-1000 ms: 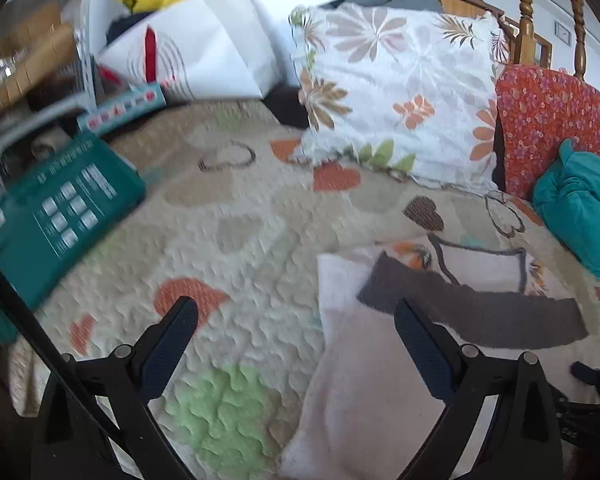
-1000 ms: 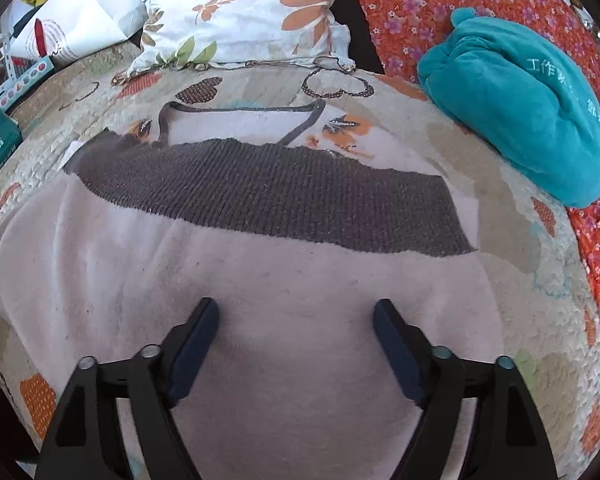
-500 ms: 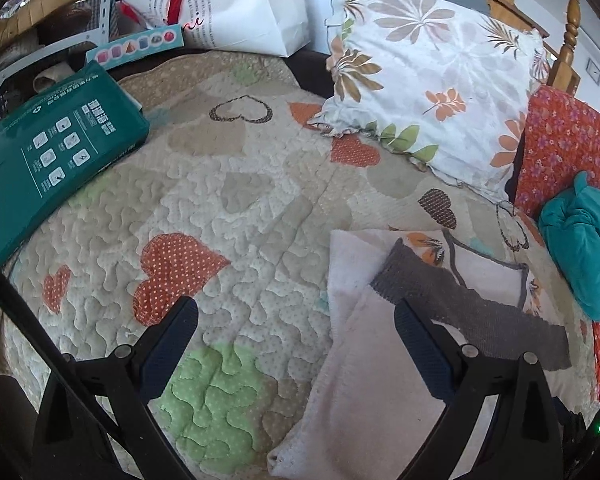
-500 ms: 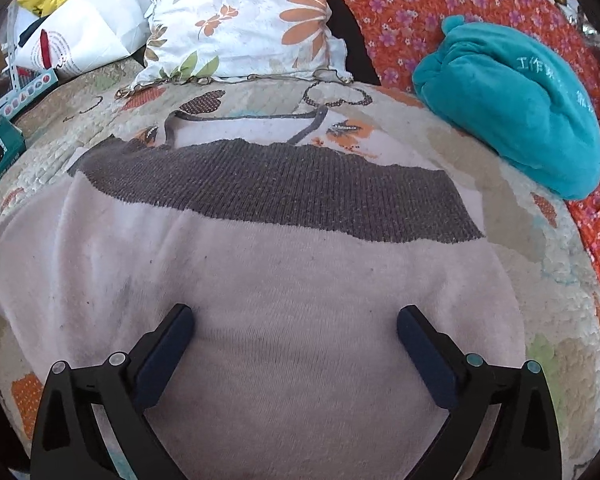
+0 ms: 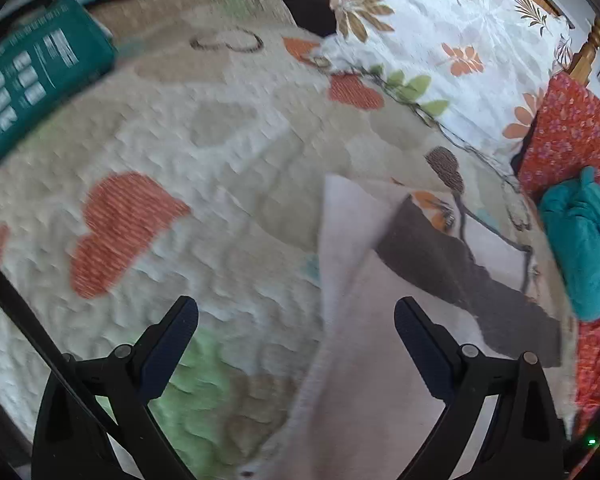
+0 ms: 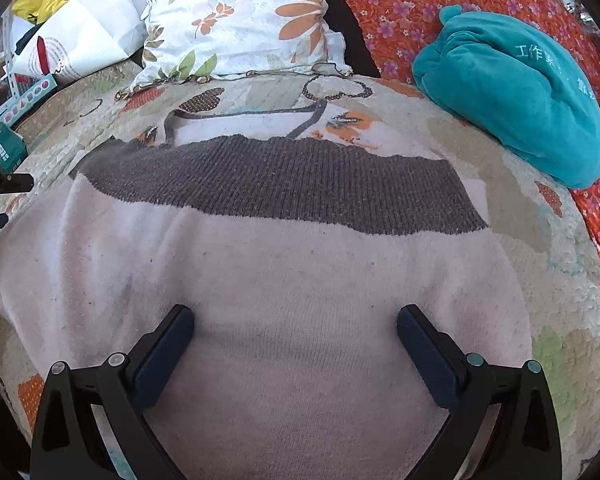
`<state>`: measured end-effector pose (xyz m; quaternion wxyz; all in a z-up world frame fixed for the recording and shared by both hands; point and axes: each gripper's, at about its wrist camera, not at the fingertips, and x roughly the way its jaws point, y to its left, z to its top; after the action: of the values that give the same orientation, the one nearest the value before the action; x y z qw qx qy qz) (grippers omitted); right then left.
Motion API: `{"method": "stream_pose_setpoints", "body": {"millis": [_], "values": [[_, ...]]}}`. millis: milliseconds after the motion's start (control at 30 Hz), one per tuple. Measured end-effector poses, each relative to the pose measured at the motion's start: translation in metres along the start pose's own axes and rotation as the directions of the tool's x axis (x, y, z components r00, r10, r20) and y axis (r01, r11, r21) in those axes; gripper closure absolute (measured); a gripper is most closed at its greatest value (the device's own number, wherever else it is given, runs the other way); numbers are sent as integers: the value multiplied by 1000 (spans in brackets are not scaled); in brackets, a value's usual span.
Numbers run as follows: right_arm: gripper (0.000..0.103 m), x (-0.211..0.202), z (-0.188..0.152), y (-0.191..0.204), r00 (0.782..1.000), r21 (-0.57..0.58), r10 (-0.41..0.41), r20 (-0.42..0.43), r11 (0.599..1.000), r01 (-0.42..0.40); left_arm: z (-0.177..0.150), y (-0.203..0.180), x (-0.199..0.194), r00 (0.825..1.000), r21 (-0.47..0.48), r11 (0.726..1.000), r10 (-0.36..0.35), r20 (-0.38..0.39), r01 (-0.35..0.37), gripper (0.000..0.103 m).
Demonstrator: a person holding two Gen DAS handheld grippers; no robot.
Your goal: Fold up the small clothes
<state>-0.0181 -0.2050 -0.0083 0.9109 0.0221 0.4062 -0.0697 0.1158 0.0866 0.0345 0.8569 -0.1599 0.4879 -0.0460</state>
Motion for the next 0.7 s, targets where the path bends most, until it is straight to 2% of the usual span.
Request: {"method": "stream_pose_setpoints", "body": {"millis": [67, 133, 167, 233, 267, 300, 433, 500, 633, 667, 700], "values": [[0, 0, 0, 1, 1000, -7, -3, 3, 1000, 3, -3, -2, 6, 999, -11, 1000, -30, -32, 29, 6], [0, -1, -1, 1, 1000, -5, -2, 7, 1000, 2, -5, -7, 11, 998, 5, 1000, -27, -52, 27, 23], [0, -2, -2, 1, 1000, -5, -4, 11, 1000, 4, -6, -9, 13, 998, 23, 1000, -7, -65, 8, 37], [0, -2, -2, 2, 1000, -5, -13, 12, 1000, 13, -6, -12, 13, 998, 53, 998, 35, -55, -32, 47], [0, -2, -1, 3, 1000, -7, -18, 11, 1000, 18, -4, -11, 12, 998, 49, 998, 51, -47, -49, 56], [0, -2, -2, 4, 1000, -9, -24, 14, 1000, 24, -2, -8, 10, 996, 40, 997, 74, -41, -72, 61], [0, -1, -2, 8, 998, -27, -55, 10, 998, 55, 5, 12, 7, 995, -29, 995, 97, -31, -98, 61], [0, -1, -2, 9, 998, -30, -64, 11, 997, 64, 7, 22, 2, 997, -72, 995, 73, -29, -75, 61], [0, 2, 3, 2, 999, -26, -24, -24, 999, 23, 13, 34, -7, 1000, -117, 993, 25, -10, -26, 59], [1, -1, 6, 2, 999, -34, -28, -31, 999, 27, 15, 34, -7, 1000, -115, 993, 12, -16, -13, 55], [11, -9, 9, 4, 999, -37, -43, -11, 998, 42, 17, 34, -6, 1000, -112, 994, -1, -23, -2, 50]]}}
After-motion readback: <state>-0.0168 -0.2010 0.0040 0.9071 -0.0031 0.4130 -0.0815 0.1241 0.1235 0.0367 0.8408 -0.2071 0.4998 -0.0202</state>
